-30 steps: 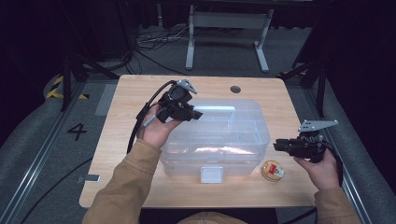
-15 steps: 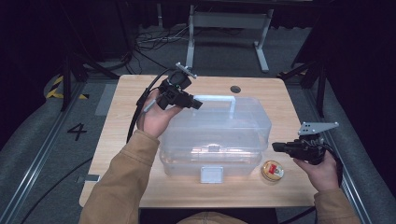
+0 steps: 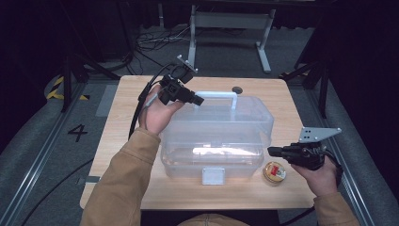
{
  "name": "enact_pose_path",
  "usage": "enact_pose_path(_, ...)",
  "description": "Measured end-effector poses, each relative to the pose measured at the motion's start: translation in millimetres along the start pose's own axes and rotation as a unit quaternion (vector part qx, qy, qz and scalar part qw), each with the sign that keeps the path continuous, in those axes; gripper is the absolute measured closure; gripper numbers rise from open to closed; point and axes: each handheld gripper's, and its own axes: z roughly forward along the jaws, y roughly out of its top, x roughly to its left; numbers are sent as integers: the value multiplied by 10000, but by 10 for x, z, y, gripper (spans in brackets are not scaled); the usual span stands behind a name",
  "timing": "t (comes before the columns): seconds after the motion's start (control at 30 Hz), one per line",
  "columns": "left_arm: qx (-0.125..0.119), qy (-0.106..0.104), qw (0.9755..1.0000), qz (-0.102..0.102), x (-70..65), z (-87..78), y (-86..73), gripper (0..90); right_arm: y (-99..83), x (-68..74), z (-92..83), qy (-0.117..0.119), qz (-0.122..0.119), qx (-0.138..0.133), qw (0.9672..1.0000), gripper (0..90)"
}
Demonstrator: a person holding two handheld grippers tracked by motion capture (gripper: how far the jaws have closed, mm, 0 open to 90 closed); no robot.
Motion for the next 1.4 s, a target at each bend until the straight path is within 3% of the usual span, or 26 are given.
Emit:
enact_pose_path(0.17, 13, 10, 10000, 27, -12, 0, -3, 750, 42, 39, -17, -3, -11, -274, 9996, 897)
enact_pose_path(0.37, 70, 120, 9998, 114, -51, -3, -4, 735, 37, 34, -18, -82, 14, -272, 9996, 900)
enact_pose_path(0.53, -215, 64, 9997, 88, -85, -119, -34, 608, 45, 35, -21, -109, 33, -278, 9996, 900)
enact_pose_path(0.67, -352, 188, 9991, 123, -132, -248, -89, 585, 53, 38, -22, -121, 37, -284, 9995, 900)
enact_pose_path(1.03, -649, 332, 9969, 280, -326, -655, -322, 651, 115, 56, -25, -192, 54, -392, 9990, 900)
enact_pose_path(1.37, -723, 338, 9956, 494, -570, -751, -554, 694, 197, 31, -61, -339, 120, -491, 9981, 900)
enact_pose_path(1.4, -795, 379, 9945, 560, -607, -770, -592, 690, 205, 30, -62, -352, 130, -502, 9980, 900)
